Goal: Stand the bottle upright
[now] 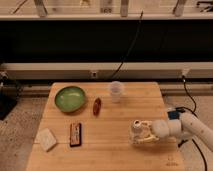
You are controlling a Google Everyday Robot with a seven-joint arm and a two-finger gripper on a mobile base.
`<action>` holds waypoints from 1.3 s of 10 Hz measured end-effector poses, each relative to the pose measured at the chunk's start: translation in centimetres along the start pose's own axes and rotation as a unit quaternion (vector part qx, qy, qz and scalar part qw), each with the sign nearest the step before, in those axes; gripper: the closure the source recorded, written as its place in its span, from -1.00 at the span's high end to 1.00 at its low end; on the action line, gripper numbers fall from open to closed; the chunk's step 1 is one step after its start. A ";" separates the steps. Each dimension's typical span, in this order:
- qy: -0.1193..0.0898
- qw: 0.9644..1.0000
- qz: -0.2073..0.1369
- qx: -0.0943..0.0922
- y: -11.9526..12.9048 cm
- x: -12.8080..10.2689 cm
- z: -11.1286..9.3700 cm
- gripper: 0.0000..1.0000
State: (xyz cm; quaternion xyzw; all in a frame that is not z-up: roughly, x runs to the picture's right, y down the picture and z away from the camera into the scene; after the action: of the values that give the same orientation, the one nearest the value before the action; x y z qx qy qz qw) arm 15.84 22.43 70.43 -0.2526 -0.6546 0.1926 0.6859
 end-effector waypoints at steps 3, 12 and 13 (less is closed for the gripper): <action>-0.003 1.000 0.001 -0.002 0.1 0.4 0.5 -0.79; -0.012 1.000 0.013 -0.003 0.8 1.7 1.0 0.60; -0.012 1.000 0.014 -0.002 0.8 1.8 1.0 0.60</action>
State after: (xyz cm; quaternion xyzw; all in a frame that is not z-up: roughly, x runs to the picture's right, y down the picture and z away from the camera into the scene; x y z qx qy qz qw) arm 15.04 24.28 71.40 -0.2611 -0.6598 0.2039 0.6744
